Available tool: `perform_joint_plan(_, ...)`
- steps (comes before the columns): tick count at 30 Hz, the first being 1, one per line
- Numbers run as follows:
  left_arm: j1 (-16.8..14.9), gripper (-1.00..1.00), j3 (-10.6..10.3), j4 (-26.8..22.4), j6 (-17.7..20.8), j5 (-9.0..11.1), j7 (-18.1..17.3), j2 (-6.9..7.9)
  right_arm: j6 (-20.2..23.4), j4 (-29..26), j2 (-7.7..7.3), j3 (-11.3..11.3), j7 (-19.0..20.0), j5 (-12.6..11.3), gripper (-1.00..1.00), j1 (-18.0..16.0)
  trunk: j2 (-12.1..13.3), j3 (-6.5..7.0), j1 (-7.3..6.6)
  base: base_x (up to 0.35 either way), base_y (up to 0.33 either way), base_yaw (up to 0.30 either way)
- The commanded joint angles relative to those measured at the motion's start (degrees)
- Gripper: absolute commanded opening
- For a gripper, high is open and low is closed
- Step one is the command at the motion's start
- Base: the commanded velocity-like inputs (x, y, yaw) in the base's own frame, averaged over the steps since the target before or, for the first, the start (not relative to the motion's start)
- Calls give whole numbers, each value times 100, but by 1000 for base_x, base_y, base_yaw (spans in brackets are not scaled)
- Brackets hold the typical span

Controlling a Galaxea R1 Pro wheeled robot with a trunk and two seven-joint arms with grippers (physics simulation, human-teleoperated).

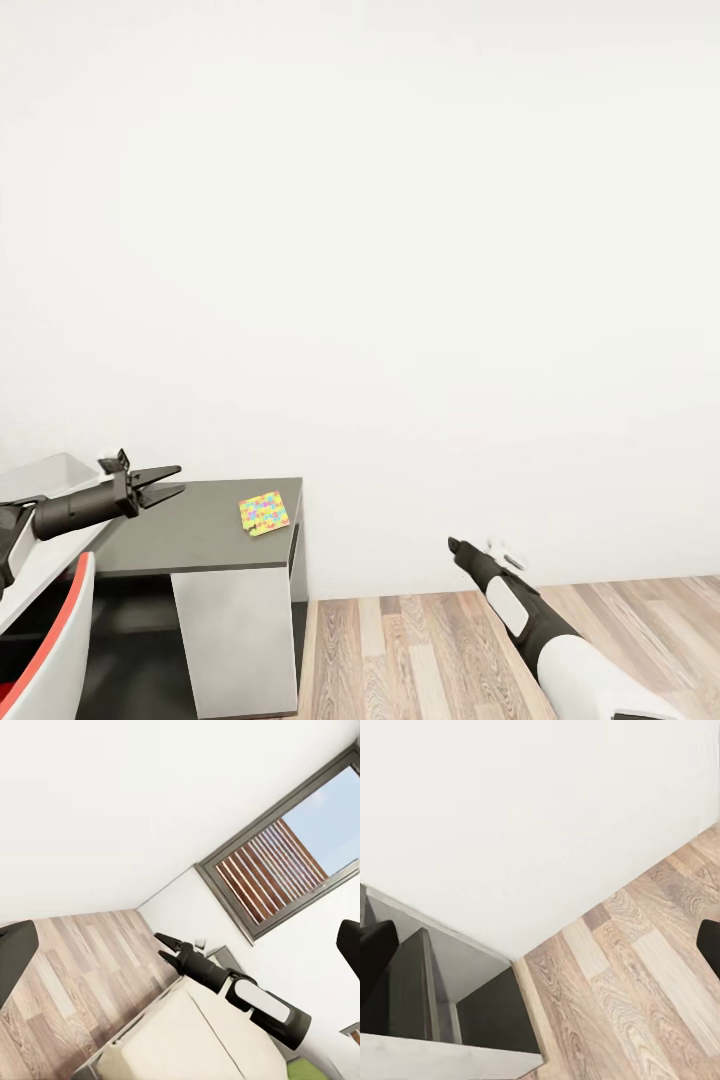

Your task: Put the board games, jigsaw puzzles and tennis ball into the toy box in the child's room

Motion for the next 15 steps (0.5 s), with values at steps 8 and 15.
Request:
perform_joint_plan(8,-2,100,-5,2,79,-15,-23,-26,-188,-2,14,-69,-85,9,100,0,-4,-3,2,0,0,0)
perform_joint_plan(15,-2,100,-6,2,92,-21,-23,-35,-134,-36,-42,-62,-205,23,100,0,-4,-3,2,0,0,0)
